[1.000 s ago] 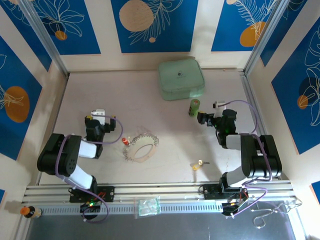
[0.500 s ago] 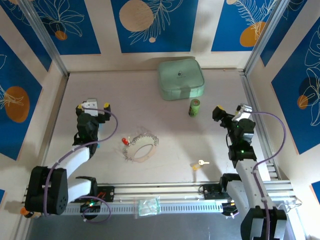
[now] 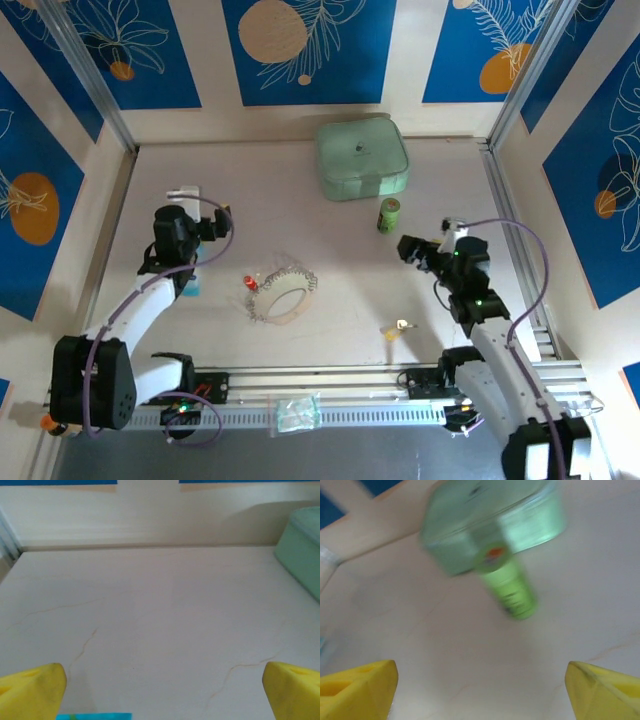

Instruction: Put the keys on the keyring

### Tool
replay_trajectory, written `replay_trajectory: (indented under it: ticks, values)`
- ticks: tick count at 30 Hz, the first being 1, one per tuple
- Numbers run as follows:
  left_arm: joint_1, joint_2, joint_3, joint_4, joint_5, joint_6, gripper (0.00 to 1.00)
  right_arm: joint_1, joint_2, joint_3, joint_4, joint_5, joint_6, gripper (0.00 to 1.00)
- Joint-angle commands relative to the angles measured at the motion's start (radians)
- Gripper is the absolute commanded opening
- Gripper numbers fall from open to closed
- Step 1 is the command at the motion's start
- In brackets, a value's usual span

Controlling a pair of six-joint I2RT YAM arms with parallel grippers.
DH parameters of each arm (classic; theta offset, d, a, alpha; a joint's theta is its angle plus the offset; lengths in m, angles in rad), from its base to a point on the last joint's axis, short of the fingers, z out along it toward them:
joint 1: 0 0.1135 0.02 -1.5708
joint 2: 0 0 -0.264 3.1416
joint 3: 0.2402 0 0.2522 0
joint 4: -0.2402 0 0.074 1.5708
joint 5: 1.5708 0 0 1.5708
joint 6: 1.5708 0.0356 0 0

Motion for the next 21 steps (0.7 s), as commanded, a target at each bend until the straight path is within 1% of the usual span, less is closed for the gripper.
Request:
replay_trajectory:
  ticks: [1, 6, 7, 9, 12, 16, 21]
  values:
    - [0.005, -0.040, 0.037, -0.189, 0.091, -0.083, 1.00, 0.178, 0.045, 0.065, -0.067, 0.038, 0.011, 0.85]
    - [-0.018, -0.085, 0.040, -0.321, 0.161, -0.190, 0.97, 0.458, 0.195, 0.145, -0.099, 0.102, -0.016, 0.84]
    - [-0.030, -0.093, 0.041, -0.345, 0.172, -0.198, 0.97, 0.505, 0.236, 0.166, -0.094, 0.111, -0.029, 0.84]
    - [-0.050, -0.101, 0.038, -0.378, 0.177, -0.205, 0.97, 0.568, 0.318, 0.200, -0.079, 0.112, -0.047, 0.84]
    - [-0.081, -0.093, 0.034, -0.421, 0.194, -0.216, 0.97, 0.618, 0.444, 0.250, -0.056, 0.079, -0.044, 0.83]
    - [-0.119, -0.062, 0.039, -0.476, 0.213, -0.233, 0.96, 0.658, 0.592, 0.335, -0.073, 0.038, 0.012, 0.81]
    - [-0.129, -0.025, 0.061, -0.532, 0.233, -0.250, 0.94, 0.663, 0.742, 0.455, -0.149, 0.032, 0.074, 0.79]
